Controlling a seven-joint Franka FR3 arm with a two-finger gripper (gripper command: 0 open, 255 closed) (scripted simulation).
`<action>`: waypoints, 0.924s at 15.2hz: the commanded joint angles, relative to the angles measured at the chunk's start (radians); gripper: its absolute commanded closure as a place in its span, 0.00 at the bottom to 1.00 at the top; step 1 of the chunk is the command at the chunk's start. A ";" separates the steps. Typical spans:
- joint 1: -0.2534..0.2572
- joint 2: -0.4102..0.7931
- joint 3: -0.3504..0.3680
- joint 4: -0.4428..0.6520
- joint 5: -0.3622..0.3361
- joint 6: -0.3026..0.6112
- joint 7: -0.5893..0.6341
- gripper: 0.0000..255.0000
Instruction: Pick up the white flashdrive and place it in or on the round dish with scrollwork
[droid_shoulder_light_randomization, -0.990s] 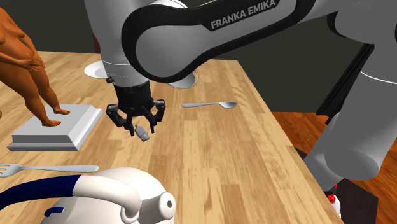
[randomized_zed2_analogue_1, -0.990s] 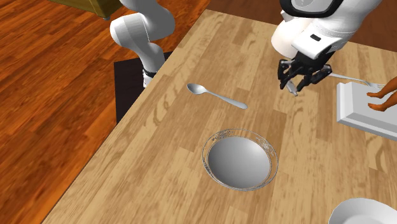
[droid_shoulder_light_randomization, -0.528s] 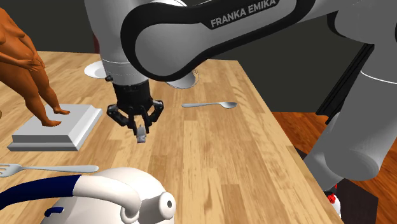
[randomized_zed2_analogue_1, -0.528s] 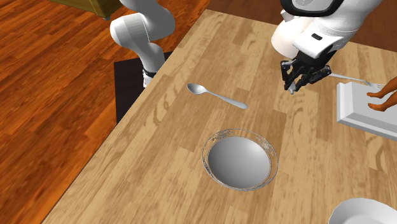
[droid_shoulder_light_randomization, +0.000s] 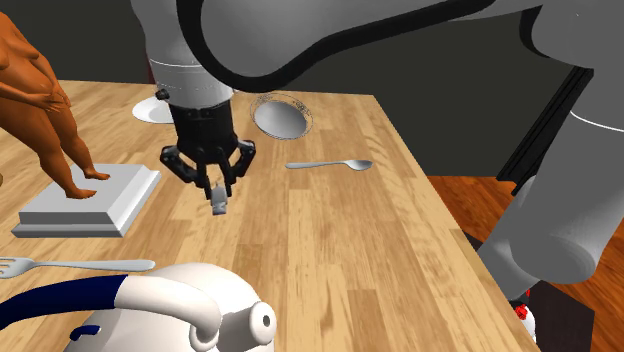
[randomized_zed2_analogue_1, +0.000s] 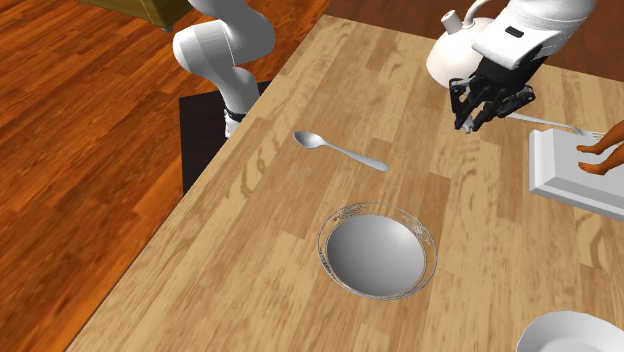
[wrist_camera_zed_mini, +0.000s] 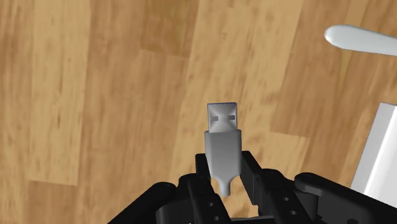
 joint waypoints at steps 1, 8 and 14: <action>0.002 0.003 0.001 0.030 -0.001 -0.028 0.000 1.00; 0.007 0.005 0.004 0.126 -0.001 -0.123 -0.001 1.00; 0.016 0.018 0.007 0.218 -0.009 -0.204 0.002 1.00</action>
